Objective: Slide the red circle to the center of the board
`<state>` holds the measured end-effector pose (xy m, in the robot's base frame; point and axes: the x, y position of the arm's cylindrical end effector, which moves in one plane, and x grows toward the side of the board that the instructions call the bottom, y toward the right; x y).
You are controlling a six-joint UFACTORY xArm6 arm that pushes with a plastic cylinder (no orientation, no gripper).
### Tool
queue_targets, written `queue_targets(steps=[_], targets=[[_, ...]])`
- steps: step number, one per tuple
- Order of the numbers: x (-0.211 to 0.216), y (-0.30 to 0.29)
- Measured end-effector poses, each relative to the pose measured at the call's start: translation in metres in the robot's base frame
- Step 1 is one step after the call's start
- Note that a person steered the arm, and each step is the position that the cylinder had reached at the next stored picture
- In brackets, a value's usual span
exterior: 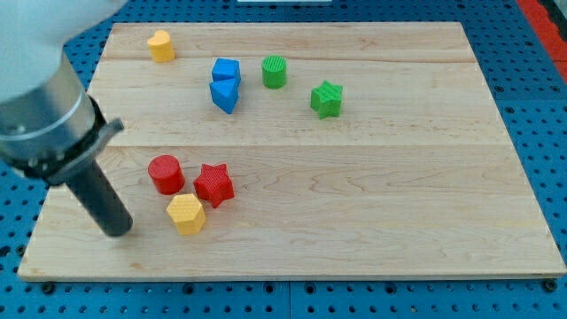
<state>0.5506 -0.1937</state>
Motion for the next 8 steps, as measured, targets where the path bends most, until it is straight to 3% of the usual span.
queue_targets(steps=[2, 6, 7, 8], targets=[[-0.025, 0.045], [-0.117, 0.025], [-0.120, 0.037], [-0.120, 0.094]])
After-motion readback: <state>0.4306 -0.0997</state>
